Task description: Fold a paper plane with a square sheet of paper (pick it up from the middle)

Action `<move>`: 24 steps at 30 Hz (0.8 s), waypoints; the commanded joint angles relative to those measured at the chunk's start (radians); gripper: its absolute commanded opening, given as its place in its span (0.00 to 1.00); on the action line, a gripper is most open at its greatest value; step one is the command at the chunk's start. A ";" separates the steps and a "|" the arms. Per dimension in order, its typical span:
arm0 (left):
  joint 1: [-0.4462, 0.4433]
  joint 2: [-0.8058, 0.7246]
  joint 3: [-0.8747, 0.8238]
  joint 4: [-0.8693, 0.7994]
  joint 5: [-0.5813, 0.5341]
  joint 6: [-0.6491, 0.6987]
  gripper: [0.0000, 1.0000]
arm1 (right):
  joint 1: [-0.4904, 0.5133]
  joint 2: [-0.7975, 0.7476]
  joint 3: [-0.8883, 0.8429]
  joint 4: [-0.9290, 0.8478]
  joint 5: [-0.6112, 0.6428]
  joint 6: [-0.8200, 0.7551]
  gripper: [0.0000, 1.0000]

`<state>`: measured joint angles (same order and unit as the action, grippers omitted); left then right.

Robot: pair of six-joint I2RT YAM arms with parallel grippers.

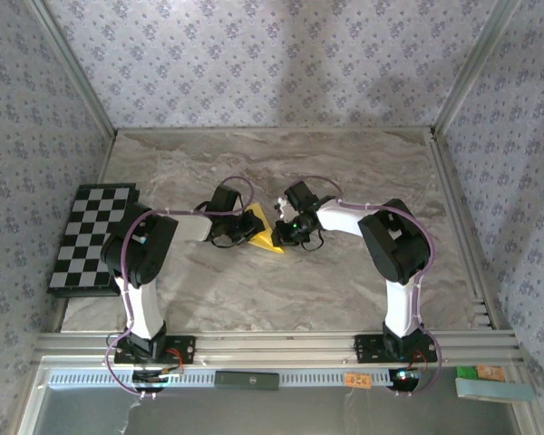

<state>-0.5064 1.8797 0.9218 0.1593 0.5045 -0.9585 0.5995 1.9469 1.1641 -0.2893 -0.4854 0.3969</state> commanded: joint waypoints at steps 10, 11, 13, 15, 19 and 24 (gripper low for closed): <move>-0.003 0.030 0.030 -0.114 -0.055 0.009 0.10 | -0.014 -0.123 0.001 -0.013 -0.005 0.011 0.11; -0.002 0.032 0.031 -0.116 -0.057 0.008 0.10 | -0.014 -0.122 0.003 -0.015 -0.008 0.009 0.11; -0.002 0.035 0.032 -0.118 -0.055 0.003 0.10 | -0.011 -0.112 0.006 -0.020 -0.019 0.005 0.12; -0.002 0.036 0.035 -0.122 -0.055 0.000 0.10 | -0.003 -0.099 0.011 -0.024 -0.030 0.001 0.12; -0.002 0.038 0.039 -0.124 -0.055 -0.001 0.10 | 0.010 -0.081 0.011 -0.032 -0.041 -0.003 0.12; -0.003 0.042 0.048 -0.130 -0.052 -0.005 0.10 | 0.014 -0.048 0.019 -0.048 -0.045 -0.007 0.12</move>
<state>-0.5064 1.8870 0.9569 0.0830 0.4793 -0.9619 0.6098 1.8706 1.1641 -0.2943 -0.5125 0.4026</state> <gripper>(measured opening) 0.102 0.118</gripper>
